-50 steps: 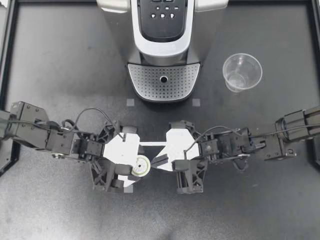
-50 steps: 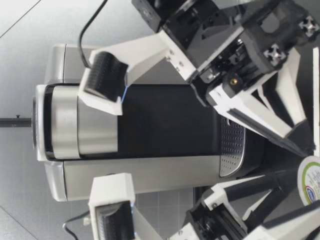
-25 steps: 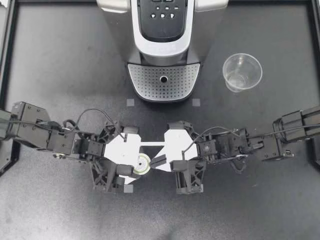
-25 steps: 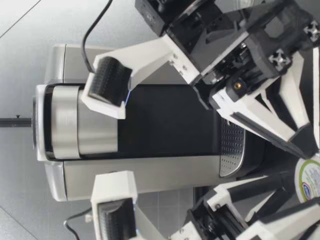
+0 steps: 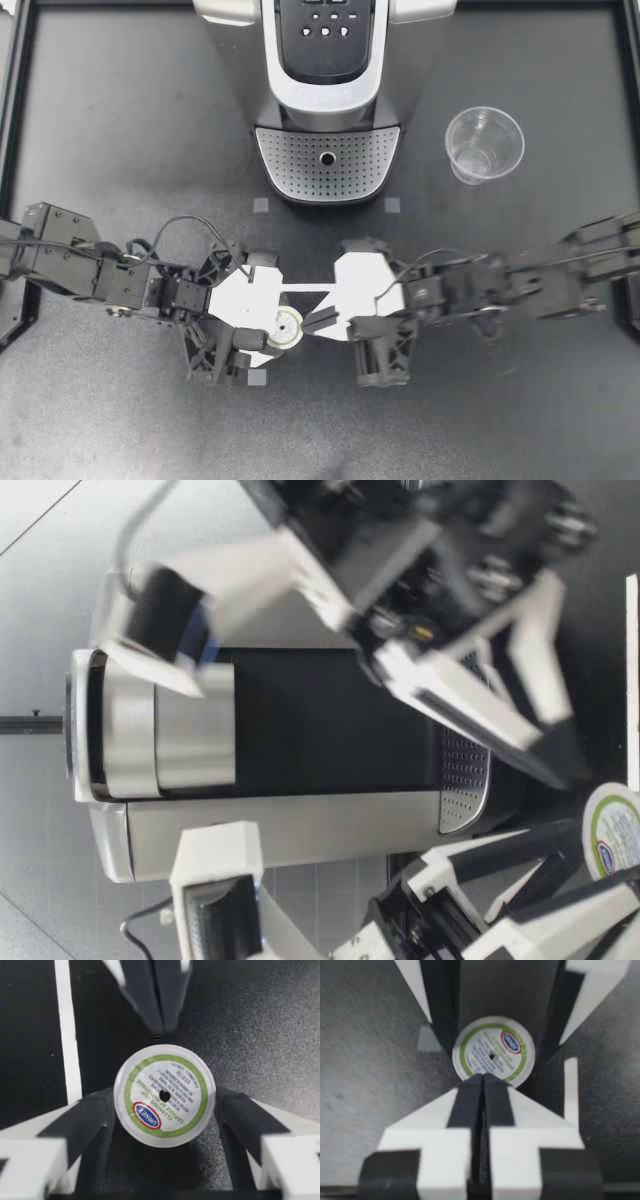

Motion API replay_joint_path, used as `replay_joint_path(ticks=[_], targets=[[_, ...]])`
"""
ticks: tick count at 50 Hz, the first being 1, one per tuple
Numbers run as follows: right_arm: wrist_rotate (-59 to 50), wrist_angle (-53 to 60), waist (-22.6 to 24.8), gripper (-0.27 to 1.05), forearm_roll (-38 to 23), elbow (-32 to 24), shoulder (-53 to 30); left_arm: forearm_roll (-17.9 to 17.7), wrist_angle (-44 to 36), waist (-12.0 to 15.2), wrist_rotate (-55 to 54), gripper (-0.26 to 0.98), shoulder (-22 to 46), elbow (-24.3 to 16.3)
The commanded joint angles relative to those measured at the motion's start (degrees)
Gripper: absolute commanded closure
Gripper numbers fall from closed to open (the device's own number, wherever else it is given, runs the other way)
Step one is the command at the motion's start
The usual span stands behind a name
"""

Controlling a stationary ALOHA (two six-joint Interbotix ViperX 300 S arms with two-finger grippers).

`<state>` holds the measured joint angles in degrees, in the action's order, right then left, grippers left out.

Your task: Place the coffee capsule inside the capsule container, then place the cup onto the center of the cup tray, then push the 'Hot Water' and 'Travel Mug' buttons.

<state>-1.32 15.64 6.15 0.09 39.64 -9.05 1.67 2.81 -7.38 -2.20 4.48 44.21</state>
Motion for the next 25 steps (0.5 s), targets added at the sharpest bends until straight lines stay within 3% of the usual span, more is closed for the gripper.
replay_joint_path(ticks=[1,15,25], targets=[[-0.5,2.3,-1.1,0.66,0.8,0.9,5.2,0.1,-0.4,0.2,-0.2,0.19,-1.9,-0.2],[-8.3,16.4,-7.2,0.66,4.7,9.3,13.1,0.0,-1.0,0.3,-0.4,0.19,-3.9,0.6],[-11.8,24.2,-11.8,0.66,4.7,10.6,15.6,0.1,-1.1,0.3,-0.6,0.19,-5.1,1.1]])
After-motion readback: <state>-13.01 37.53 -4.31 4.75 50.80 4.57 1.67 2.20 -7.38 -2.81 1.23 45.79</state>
